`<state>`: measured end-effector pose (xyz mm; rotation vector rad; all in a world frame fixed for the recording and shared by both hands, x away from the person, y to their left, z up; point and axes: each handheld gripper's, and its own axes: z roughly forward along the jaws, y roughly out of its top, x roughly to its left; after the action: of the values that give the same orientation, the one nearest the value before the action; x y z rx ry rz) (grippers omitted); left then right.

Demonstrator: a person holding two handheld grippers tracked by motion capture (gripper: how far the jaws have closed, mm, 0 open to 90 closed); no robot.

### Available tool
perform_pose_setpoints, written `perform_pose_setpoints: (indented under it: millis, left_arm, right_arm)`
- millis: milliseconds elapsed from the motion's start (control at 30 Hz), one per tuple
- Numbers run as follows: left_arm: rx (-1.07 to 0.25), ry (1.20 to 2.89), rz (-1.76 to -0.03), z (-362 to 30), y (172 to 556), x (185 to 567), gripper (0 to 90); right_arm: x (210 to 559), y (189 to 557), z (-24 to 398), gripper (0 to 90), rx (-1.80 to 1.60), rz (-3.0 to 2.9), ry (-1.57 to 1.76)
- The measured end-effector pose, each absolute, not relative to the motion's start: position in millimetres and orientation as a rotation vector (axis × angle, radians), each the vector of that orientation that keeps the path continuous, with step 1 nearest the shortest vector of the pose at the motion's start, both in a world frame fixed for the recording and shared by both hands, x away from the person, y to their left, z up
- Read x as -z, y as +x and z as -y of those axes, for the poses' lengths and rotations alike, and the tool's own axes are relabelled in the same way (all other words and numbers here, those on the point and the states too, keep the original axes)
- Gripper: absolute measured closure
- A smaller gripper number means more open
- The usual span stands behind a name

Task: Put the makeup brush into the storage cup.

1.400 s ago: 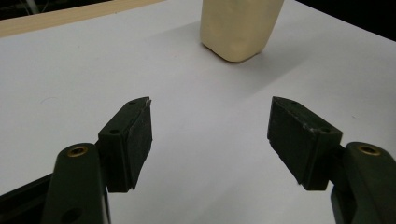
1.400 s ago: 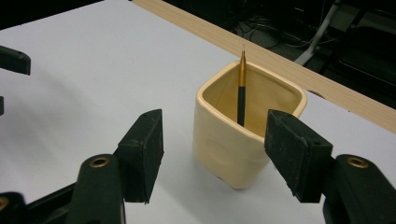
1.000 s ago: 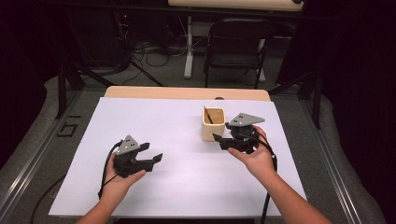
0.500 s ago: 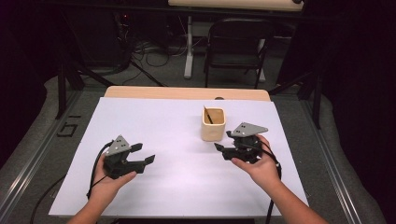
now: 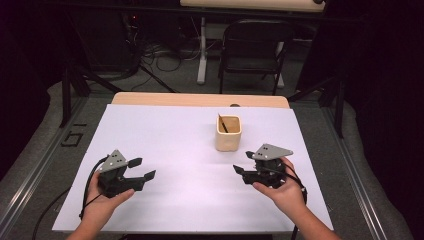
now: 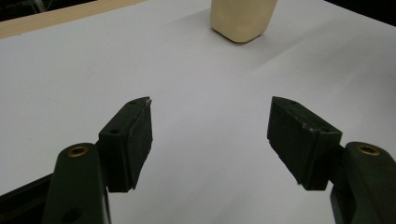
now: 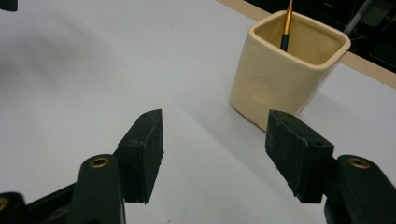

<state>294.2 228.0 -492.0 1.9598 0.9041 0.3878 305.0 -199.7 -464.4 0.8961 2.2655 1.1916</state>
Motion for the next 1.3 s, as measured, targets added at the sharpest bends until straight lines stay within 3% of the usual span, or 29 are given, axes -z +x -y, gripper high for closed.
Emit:
perform_pose_setpoints:
  millis: [1300]
  left_arm:
    - [-0.445, 1.971, -0.932, -250, 282, 515, 31.4]
  right_arm:
    - [523, 275, 221, 36.9, -1.209, -2.245, 0.987]
